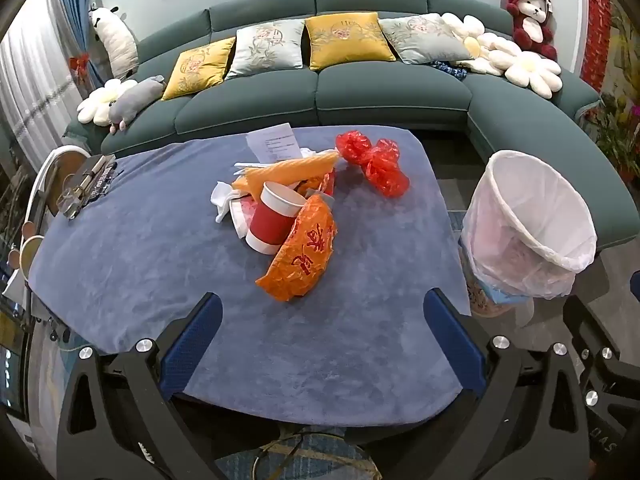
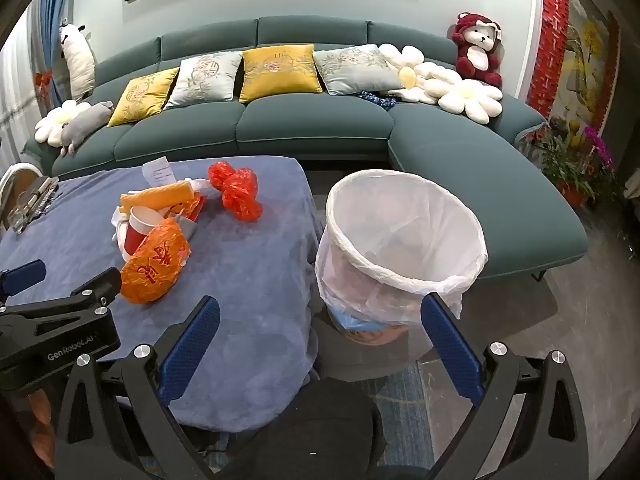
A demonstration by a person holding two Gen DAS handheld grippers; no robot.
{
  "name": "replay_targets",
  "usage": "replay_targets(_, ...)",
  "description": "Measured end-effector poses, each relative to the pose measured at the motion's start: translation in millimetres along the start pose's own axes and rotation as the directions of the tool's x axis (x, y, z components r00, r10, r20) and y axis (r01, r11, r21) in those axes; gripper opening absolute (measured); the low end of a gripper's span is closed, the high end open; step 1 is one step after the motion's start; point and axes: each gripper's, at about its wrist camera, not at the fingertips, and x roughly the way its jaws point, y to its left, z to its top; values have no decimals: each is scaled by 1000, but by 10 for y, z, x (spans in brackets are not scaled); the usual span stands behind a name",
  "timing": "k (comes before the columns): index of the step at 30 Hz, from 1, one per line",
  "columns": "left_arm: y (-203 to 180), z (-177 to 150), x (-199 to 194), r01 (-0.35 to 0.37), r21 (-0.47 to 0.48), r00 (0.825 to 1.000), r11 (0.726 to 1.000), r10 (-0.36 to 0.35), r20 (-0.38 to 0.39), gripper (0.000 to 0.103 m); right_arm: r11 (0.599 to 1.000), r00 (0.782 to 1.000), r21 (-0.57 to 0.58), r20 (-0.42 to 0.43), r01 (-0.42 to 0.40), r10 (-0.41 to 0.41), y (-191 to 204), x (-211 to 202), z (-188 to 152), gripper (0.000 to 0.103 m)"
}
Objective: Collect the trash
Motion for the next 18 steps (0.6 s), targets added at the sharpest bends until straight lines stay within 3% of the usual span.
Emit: replay_targets(18,2,-26,-28,12,-5,1000,1000,-12,11,96,1000,1000,1,1,-1,1,5,5,-16,96)
